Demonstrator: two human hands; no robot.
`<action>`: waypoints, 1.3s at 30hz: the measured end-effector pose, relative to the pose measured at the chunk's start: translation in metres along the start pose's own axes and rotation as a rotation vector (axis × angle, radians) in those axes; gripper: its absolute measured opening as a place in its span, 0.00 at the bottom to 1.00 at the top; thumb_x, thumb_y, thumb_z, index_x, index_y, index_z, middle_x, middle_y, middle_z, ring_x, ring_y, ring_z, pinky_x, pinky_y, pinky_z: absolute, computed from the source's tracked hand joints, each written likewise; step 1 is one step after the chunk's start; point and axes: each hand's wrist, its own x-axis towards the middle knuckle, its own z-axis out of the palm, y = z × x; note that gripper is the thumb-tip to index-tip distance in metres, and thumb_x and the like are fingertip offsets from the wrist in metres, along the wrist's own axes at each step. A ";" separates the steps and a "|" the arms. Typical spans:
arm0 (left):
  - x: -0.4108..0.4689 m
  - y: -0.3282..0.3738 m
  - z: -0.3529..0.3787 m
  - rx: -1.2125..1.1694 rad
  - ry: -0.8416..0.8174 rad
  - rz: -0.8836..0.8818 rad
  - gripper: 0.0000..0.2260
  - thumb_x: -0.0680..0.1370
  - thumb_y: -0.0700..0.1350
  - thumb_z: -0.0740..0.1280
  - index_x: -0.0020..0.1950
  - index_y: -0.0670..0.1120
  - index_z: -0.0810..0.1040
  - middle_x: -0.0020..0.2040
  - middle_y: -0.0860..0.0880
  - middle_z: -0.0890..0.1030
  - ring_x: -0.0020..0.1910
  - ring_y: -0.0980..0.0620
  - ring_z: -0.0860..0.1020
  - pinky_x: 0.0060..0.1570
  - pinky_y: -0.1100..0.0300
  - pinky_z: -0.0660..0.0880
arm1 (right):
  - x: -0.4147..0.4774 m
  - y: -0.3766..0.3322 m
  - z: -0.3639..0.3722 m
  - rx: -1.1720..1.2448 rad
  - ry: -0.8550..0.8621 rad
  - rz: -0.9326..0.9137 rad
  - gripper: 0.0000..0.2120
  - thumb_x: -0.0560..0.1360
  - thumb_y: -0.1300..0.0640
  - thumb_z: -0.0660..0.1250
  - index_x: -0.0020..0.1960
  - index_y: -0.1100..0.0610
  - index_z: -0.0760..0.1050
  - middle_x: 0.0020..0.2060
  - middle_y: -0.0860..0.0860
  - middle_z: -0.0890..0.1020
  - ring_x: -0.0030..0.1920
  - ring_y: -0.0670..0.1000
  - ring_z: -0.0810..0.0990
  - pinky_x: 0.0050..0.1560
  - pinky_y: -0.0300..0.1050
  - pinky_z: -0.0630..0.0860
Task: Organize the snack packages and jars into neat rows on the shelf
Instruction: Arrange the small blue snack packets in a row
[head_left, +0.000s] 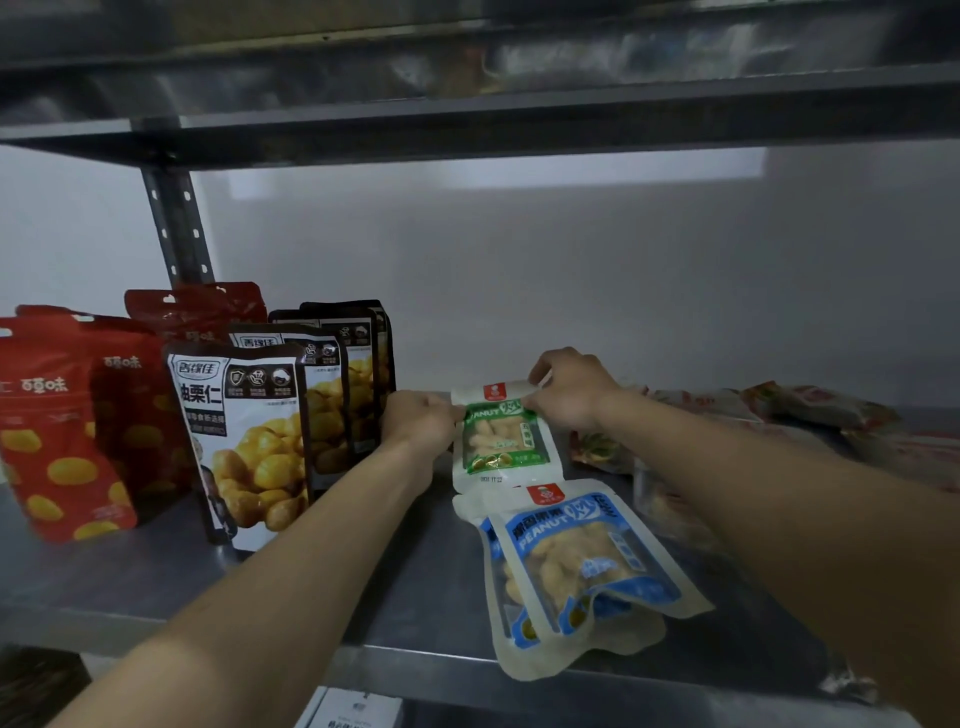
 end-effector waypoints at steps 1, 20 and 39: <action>0.002 -0.001 0.001 0.004 -0.002 -0.001 0.08 0.77 0.39 0.69 0.37 0.42 0.75 0.36 0.46 0.77 0.34 0.51 0.75 0.34 0.59 0.72 | 0.002 0.001 0.001 -0.001 0.001 -0.005 0.16 0.77 0.56 0.67 0.63 0.57 0.74 0.60 0.55 0.76 0.54 0.53 0.75 0.49 0.42 0.71; 0.008 -0.010 -0.001 0.624 -0.305 0.291 0.15 0.82 0.48 0.60 0.66 0.47 0.77 0.59 0.46 0.81 0.54 0.50 0.79 0.53 0.60 0.73 | -0.015 -0.006 0.011 -0.221 -0.332 -0.087 0.18 0.81 0.44 0.59 0.63 0.53 0.78 0.56 0.51 0.82 0.53 0.51 0.79 0.56 0.46 0.75; 0.004 -0.011 -0.002 0.484 -0.275 0.266 0.14 0.81 0.48 0.60 0.63 0.48 0.79 0.55 0.48 0.82 0.53 0.51 0.80 0.57 0.56 0.75 | -0.013 0.000 0.004 -0.173 -0.224 -0.084 0.20 0.81 0.47 0.62 0.69 0.55 0.73 0.64 0.53 0.78 0.61 0.54 0.76 0.55 0.43 0.71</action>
